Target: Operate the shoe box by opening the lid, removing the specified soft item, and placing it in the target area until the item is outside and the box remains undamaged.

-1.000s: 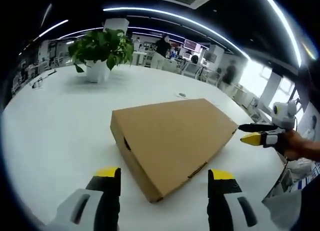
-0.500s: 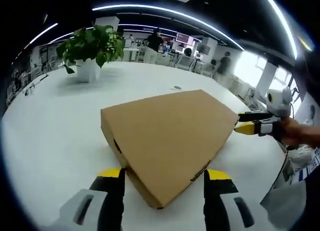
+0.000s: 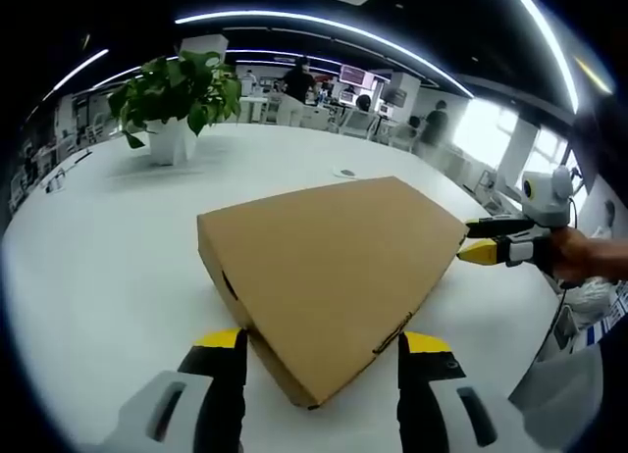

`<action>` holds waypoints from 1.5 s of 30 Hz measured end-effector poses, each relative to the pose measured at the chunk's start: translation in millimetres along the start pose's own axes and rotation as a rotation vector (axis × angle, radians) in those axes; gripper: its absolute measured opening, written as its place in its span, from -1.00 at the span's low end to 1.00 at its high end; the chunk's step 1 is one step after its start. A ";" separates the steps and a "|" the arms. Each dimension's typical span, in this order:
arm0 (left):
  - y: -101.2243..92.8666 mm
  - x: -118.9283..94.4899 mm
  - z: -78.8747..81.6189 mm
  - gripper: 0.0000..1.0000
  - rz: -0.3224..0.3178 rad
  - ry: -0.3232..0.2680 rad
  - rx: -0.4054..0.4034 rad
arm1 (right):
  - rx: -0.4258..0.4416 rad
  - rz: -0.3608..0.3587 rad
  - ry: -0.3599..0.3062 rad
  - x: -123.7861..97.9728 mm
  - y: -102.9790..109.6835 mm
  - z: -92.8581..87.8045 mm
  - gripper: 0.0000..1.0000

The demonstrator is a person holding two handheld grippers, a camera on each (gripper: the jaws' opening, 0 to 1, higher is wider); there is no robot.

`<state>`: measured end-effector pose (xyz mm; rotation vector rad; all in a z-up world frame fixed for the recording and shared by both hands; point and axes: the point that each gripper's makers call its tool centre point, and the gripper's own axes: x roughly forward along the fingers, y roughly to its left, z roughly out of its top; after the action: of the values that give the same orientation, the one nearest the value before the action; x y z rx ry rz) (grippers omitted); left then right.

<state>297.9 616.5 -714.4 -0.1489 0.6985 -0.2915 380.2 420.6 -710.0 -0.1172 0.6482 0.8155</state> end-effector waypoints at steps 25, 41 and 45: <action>17.5 -19.0 0.3 0.15 0.014 0.024 0.013 | -0.024 -0.029 0.033 8.9 16.6 2.7 -0.07; 21.6 -41.6 34.6 0.05 0.060 -0.064 0.059 | -0.057 -0.041 -0.014 -6.0 21.8 28.2 -0.17; 20.4 -45.1 38.6 0.04 0.054 -0.082 0.075 | -0.052 -0.040 -0.031 -9.7 21.8 35.0 -0.17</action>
<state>294.6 651.4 -662.3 -0.0705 0.6086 -0.2580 377.1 441.3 -673.1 -0.1640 0.5944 0.7940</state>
